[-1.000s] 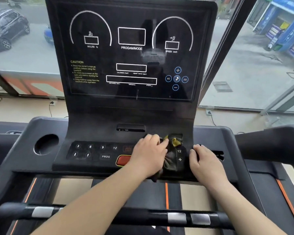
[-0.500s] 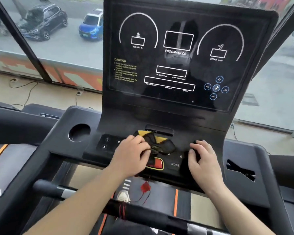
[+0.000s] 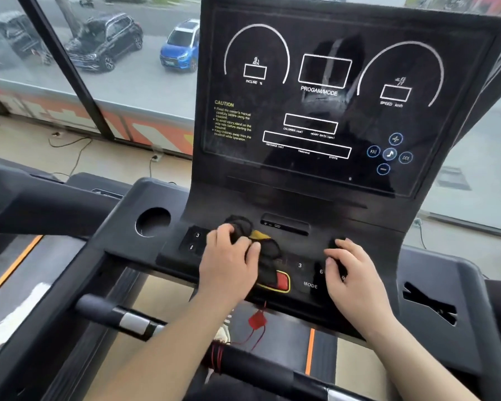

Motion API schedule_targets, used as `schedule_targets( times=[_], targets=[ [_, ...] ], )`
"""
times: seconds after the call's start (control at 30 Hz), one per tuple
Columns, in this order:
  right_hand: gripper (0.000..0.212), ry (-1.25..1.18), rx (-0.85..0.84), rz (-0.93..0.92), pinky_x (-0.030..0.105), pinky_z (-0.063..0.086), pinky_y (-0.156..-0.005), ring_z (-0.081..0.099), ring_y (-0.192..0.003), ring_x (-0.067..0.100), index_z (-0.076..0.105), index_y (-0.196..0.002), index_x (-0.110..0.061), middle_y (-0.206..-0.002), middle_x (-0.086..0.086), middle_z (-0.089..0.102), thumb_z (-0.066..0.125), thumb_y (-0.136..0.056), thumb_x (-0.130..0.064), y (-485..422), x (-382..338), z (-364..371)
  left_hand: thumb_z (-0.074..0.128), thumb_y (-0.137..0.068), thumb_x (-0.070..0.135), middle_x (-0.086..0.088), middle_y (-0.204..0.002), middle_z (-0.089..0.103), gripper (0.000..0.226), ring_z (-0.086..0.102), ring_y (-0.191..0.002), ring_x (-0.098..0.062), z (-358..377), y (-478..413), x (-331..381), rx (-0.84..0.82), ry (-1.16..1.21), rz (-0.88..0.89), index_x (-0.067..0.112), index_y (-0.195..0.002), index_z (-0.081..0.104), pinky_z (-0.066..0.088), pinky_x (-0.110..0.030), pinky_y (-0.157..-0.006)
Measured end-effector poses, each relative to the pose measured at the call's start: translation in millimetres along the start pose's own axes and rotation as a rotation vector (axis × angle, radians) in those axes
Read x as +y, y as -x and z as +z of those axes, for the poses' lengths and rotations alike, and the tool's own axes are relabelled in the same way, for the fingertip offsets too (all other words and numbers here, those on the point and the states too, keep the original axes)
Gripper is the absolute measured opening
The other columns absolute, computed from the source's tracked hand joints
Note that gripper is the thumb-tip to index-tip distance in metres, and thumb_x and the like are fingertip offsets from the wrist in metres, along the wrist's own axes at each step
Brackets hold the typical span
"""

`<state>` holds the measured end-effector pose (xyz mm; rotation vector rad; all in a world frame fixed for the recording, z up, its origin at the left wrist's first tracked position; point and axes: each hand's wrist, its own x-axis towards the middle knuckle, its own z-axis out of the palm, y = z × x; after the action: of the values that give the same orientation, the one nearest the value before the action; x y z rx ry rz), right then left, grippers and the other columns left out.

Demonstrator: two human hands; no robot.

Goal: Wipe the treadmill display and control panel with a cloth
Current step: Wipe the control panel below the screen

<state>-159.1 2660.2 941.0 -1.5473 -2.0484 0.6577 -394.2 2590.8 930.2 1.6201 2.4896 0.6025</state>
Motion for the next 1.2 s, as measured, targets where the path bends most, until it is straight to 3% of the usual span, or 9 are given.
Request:
schedule_targets(
  times=[0.17,0.23,0.33,0.43,0.53,0.7,0.9,1.0,1.2],
  targets=[
    [0.023,-0.042,0.044,-0.001,0.036,0.042,-0.112,0.044,-0.144,0.013,0.076,-0.115,-0.017,-0.140,-0.005,0.061,0.061,-0.098,-0.015,7.2,9.7,-3.7,0.046,-0.101,0.043,-0.008,-0.122,0.058,0.032,0.053,-0.113,-0.030,2.3,-10.1,27.7,-0.078,-0.188,-0.093,0.018,-0.114,0.059,0.050,-0.042,-0.090],
    [0.023,-0.060,0.083,0.007,0.032,0.040,-0.112,0.046,-0.143,0.015,0.075,-0.116,-0.016,-0.140,-0.004,0.061,0.062,-0.098,-0.013,6.0,12.6,-9.5,0.050,-0.096,0.037,-0.011,-0.115,0.062,0.025,0.058,-0.104,-0.033,17.2,13.3,68.5,-0.144,-0.198,0.101,0.019,-0.112,0.057,0.051,-0.042,-0.085],
    [0.025,-0.065,0.125,0.052,0.045,0.046,-0.111,0.046,-0.142,0.017,0.073,-0.120,-0.016,-0.141,-0.003,0.060,0.062,-0.098,-0.015,6.1,25.9,-27.2,0.055,-0.088,0.039,-0.004,-0.104,0.070,0.034,0.065,-0.095,-0.027,42.4,49.1,107.7,-0.211,-0.079,0.488,0.021,-0.117,0.058,0.057,-0.035,-0.080],
    [0.032,-0.047,0.147,0.120,0.044,0.042,-0.115,0.046,-0.141,0.017,0.067,-0.130,-0.018,-0.145,-0.003,0.057,0.060,-0.099,-0.018,7.9,45.6,-49.2,0.068,-0.084,0.041,0.004,-0.126,0.071,0.054,0.065,-0.117,-0.017,51.0,33.1,117.2,-0.207,-0.090,0.581,0.021,-0.134,0.060,0.054,-0.029,-0.098],
    [0.038,-0.099,0.150,0.221,0.037,0.036,-0.119,0.044,-0.142,0.011,0.060,-0.138,-0.019,-0.148,-0.005,0.056,0.056,-0.101,-0.020,7.4,60.9,-67.3,0.048,-0.100,0.034,-0.006,-0.155,0.049,0.055,0.042,-0.144,-0.029,61.6,21.0,134.8,-0.324,-0.109,0.600,0.017,-0.152,0.040,0.032,-0.044,-0.121],
    [0.040,-0.206,0.150,0.339,0.023,0.032,-0.108,0.048,-0.129,0.004,0.056,-0.143,-0.021,-0.142,-0.007,0.059,0.052,-0.104,-0.019,-1.9,71.7,-91.3,0.035,-0.107,0.035,-0.001,-0.168,0.027,0.056,0.019,-0.156,-0.026,79.6,5.6,178.7,-0.436,-0.185,0.979,0.023,-0.161,0.025,0.009,-0.043,-0.127],
    [0.050,-0.078,-0.013,0.403,0.032,0.026,-0.122,0.035,-0.150,0.011,0.044,-0.154,-0.027,-0.159,-0.008,0.045,0.033,-0.108,-0.044,-8.0,97.8,-98.7,0.026,-0.108,0.044,0.000,-0.173,0.006,0.063,-0.004,-0.159,-0.022,69.5,-65.4,212.1,-0.102,-0.327,0.868,0.021,-0.163,0.007,-0.012,-0.044,-0.127],
    [0.064,0.028,-0.075,0.428,0.037,0.024,-0.125,0.027,-0.154,0.009,0.040,-0.156,-0.032,-0.163,-0.010,0.039,0.015,-0.104,-0.060,-4.8,109.4,-94.0,0.023,-0.108,0.048,-0.002,-0.173,0.000,0.067,-0.011,-0.158,-0.021,71.9,-48.8,226.0,-0.189,-0.182,0.746,0.016,-0.164,0.004,-0.011,-0.042,-0.127],
    [0.062,0.194,-0.157,0.381,0.027,0.019,-0.124,0.018,-0.152,-0.006,0.039,-0.153,-0.045,-0.162,-0.027,0.031,0.011,-0.101,-0.063,-6.0,117.3,-97.5,0.020,-0.108,0.045,-0.006,-0.173,0.004,0.066,-0.011,-0.158,-0.020,82.5,-17.5,204.2,-0.336,-0.291,0.885,0.013,-0.163,0.007,-0.018,-0.039,-0.125]
  ],
)
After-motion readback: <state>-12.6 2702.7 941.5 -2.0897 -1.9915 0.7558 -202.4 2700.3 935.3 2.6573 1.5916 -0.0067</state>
